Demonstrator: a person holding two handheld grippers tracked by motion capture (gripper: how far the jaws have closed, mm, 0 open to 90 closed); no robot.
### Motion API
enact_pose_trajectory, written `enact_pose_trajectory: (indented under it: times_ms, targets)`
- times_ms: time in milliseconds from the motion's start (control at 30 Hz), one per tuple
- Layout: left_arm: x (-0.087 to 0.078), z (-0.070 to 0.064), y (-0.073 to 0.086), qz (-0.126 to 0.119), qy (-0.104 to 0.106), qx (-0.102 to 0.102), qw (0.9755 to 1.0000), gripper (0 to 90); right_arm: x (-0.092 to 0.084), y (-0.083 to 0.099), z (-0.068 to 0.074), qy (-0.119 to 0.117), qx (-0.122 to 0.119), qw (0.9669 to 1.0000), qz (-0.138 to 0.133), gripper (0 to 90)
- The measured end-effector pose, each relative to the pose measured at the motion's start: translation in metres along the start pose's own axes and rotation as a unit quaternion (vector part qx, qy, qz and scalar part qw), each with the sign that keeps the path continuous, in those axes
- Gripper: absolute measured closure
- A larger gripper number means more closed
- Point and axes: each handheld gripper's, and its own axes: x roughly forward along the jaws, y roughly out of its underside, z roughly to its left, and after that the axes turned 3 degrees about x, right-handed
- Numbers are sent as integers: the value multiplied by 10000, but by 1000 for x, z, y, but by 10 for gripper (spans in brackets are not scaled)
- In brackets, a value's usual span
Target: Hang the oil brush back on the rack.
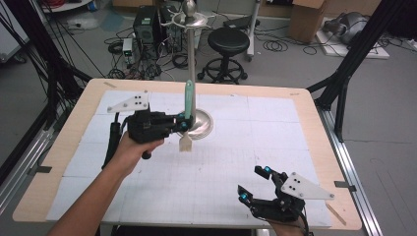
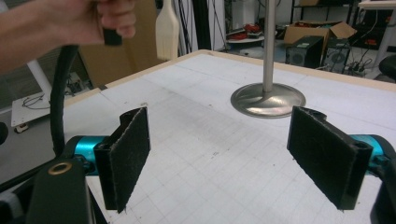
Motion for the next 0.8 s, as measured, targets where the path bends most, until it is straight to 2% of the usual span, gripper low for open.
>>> enact_pose_trajectory:
  times_ms: [167, 467, 667, 800]
  targets:
    - [1, 19, -21, -66, 4, 5, 10000, 842, 2, 3, -1, -3, -22, 10000, 38, 200]
    - [6, 49, -49, -217, 91, -204, 9995, 842, 0, 2, -5, 13, -12, 10000, -20, 200]
    - [6, 60, -55, -284, 265, -334, 9987, 842, -4, 3, -6, 33, 20, 10000, -52, 200]
    - [7, 66, -54, -227, 249, -379, 9987, 842, -5, 3, -6, 35, 27, 10000, -84, 200]
